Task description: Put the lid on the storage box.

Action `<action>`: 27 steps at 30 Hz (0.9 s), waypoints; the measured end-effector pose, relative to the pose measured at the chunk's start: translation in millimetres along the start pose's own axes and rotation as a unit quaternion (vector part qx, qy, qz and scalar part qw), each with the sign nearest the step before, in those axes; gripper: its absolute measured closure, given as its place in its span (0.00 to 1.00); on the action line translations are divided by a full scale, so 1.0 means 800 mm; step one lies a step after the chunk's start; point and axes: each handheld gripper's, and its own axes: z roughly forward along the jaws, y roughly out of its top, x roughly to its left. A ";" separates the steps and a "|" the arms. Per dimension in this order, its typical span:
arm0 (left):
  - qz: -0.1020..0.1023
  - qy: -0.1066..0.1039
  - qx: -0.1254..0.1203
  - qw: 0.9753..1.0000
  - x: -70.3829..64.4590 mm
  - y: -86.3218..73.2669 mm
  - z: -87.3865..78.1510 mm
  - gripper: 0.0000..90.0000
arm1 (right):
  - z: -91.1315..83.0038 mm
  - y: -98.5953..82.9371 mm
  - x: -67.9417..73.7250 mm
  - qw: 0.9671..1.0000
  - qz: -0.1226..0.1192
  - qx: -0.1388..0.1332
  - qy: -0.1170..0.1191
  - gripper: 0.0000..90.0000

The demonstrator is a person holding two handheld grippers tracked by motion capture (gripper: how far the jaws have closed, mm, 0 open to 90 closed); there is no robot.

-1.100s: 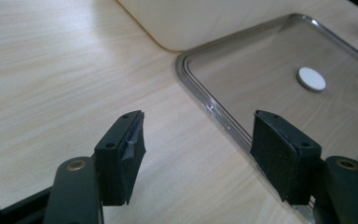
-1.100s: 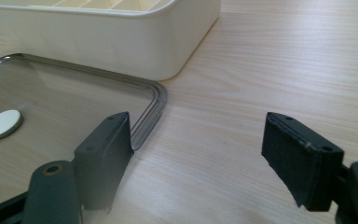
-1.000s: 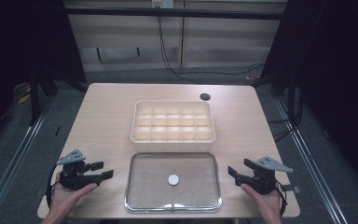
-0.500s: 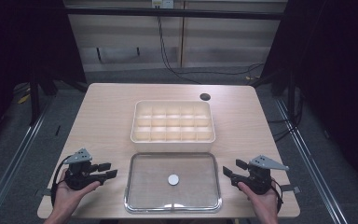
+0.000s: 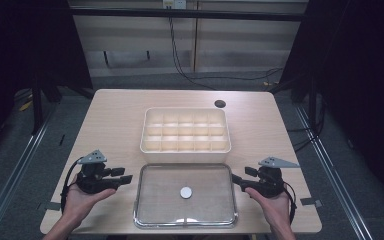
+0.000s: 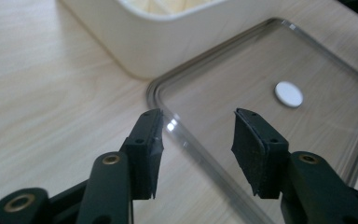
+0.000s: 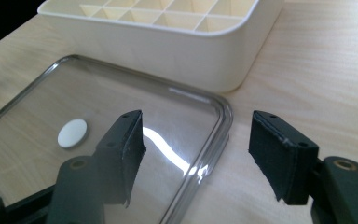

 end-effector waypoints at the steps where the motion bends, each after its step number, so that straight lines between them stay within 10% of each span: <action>1: -0.001 -0.006 -0.006 1.000 -0.001 0.003 0.000 0.57 | 0.001 0.004 0.000 1.000 -0.002 -0.002 -0.001 0.41; 11: -0.024 -0.010 0.015 1.000 0.011 -0.023 0.023 0.62 | 0.025 -0.004 -0.004 1.000 0.014 0.014 0.005 0.43; 27: -0.003 0.001 0.059 0.998 0.004 -0.034 0.050 0.51 | 0.044 -0.023 -0.013 0.999 0.005 0.051 -0.004 0.59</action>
